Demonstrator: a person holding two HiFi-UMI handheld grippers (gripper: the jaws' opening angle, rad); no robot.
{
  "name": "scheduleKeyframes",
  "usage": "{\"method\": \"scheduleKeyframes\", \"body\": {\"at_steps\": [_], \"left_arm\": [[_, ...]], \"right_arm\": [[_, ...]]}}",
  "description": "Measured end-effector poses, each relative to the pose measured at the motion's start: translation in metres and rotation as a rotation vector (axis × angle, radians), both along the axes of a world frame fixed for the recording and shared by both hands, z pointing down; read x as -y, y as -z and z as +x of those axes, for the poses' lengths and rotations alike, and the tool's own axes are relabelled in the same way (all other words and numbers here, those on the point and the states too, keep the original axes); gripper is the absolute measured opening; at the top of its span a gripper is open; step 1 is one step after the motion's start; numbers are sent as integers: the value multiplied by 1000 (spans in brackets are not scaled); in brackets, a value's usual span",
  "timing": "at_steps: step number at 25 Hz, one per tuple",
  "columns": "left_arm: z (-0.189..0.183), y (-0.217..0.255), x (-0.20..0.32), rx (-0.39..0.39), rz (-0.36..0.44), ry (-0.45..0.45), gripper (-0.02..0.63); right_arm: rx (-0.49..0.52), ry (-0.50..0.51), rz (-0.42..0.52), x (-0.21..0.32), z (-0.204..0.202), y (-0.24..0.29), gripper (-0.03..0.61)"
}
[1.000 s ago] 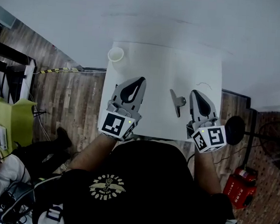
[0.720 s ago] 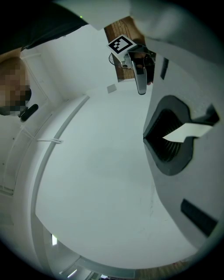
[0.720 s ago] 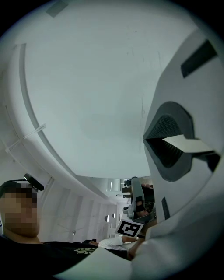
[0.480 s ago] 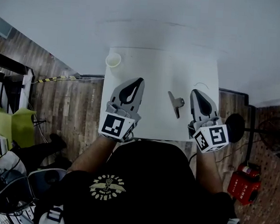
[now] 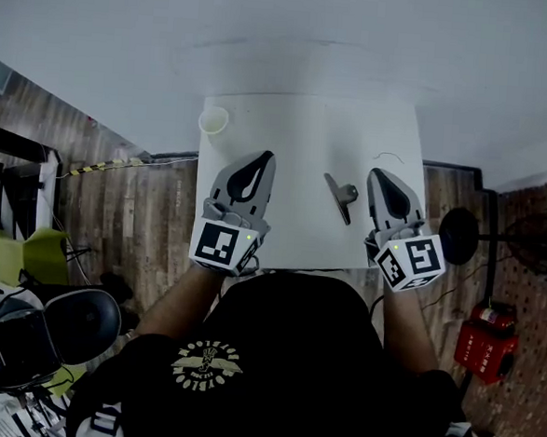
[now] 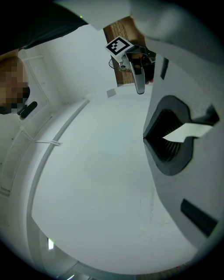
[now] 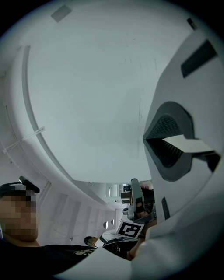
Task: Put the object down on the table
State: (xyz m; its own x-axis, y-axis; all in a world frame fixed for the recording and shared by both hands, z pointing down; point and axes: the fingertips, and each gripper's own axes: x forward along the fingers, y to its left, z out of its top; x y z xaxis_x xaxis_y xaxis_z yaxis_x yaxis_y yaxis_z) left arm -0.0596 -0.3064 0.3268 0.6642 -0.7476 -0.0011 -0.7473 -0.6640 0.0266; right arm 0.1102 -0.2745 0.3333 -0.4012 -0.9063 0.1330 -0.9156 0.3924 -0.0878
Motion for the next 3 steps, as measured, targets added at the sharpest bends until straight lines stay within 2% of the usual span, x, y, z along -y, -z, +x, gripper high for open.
{"method": "scheduleKeyframes", "body": {"at_steps": [3], "left_arm": [[-2,-1,1,1,-2,-9,6]], "right_arm": [[1,-12,-7,-1,-3,-2,-2]]}}
